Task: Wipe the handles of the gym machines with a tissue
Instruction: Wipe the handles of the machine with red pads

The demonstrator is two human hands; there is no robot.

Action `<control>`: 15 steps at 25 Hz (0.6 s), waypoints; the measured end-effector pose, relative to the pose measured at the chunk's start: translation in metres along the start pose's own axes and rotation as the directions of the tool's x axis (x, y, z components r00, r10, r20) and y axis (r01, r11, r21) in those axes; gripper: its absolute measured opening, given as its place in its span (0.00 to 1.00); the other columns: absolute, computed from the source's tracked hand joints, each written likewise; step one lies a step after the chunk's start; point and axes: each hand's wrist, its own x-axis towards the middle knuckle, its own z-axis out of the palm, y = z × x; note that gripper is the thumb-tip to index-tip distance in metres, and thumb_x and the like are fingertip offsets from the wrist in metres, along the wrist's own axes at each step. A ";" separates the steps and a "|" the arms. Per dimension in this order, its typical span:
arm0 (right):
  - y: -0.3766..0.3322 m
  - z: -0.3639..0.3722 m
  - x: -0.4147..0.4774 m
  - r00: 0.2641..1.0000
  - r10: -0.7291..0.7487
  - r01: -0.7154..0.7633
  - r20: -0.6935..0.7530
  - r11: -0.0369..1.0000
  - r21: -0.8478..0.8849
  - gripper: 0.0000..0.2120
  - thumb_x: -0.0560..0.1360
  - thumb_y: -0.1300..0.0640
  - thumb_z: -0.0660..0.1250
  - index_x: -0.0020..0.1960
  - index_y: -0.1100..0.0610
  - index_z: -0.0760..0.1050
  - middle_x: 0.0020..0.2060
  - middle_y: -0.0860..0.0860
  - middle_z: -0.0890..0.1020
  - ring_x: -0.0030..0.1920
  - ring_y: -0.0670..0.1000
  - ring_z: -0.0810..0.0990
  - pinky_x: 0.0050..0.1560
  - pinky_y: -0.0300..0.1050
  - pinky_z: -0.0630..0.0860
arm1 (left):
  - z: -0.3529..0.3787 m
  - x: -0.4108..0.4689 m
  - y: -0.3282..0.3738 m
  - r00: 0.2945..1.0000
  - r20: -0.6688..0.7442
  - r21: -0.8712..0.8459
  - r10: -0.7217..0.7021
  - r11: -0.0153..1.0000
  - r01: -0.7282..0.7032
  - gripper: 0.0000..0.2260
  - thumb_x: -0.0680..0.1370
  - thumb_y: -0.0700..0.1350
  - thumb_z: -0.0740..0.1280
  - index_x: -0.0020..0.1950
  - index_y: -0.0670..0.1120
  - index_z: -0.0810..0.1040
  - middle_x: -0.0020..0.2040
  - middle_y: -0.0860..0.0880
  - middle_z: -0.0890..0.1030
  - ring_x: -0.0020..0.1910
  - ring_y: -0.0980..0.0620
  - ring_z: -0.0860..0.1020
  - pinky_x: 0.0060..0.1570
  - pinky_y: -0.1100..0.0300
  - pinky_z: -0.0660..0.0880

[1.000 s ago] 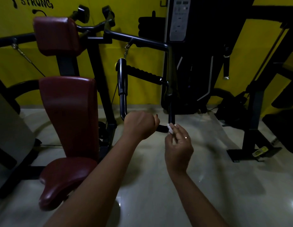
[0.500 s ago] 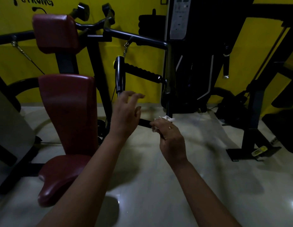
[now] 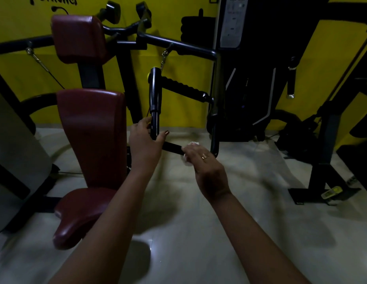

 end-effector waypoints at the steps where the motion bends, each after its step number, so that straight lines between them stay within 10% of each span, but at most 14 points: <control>1: 0.003 0.000 -0.004 1.000 0.000 -0.001 -0.020 0.999 -0.038 0.12 0.81 0.63 0.60 0.59 0.64 0.79 0.56 0.58 0.82 0.60 0.57 0.79 0.64 0.50 0.74 | -0.005 0.003 -0.001 1.000 0.019 -0.009 -0.003 1.000 0.003 0.26 0.73 0.48 0.74 0.69 0.45 0.72 0.63 0.45 0.75 0.57 0.55 0.73 0.52 0.70 0.66; 5: -0.001 0.003 -0.011 0.971 0.193 -0.222 -0.138 0.946 -0.238 0.15 0.82 0.62 0.55 0.57 0.59 0.81 0.50 0.53 0.84 0.53 0.55 0.81 0.60 0.54 0.71 | -0.019 0.010 -0.005 0.988 0.129 -0.161 -0.088 0.981 0.109 0.27 0.70 0.46 0.77 0.68 0.48 0.75 0.56 0.48 0.80 0.51 0.52 0.81 0.52 0.54 0.79; 9: -0.022 0.010 0.053 0.879 0.366 -0.347 0.307 0.931 -0.116 0.13 0.76 0.62 0.59 0.56 0.55 0.77 0.41 0.54 0.83 0.41 0.59 0.80 0.41 0.48 0.67 | -0.022 0.013 -0.001 0.983 0.141 -0.183 -0.114 0.973 0.139 0.26 0.69 0.43 0.78 0.66 0.47 0.76 0.52 0.49 0.81 0.44 0.56 0.81 0.45 0.62 0.80; 11: -0.019 0.012 0.062 0.860 0.317 -0.337 0.400 0.941 -0.020 0.13 0.77 0.61 0.57 0.59 0.55 0.75 0.41 0.56 0.82 0.41 0.60 0.79 0.38 0.47 0.64 | -0.024 0.013 -0.001 0.984 0.140 -0.183 -0.110 0.974 0.135 0.25 0.69 0.43 0.78 0.65 0.48 0.76 0.51 0.49 0.81 0.43 0.58 0.81 0.44 0.63 0.80; 15: 0.004 -0.002 0.013 0.992 -0.021 0.006 0.124 0.993 0.119 0.10 0.76 0.66 0.63 0.54 0.60 0.80 0.53 0.56 0.83 0.52 0.57 0.81 0.50 0.49 0.76 | -0.023 0.013 -0.010 0.983 0.146 -0.196 -0.114 0.970 0.142 0.25 0.69 0.44 0.78 0.65 0.50 0.77 0.50 0.50 0.80 0.48 0.52 0.82 0.51 0.51 0.81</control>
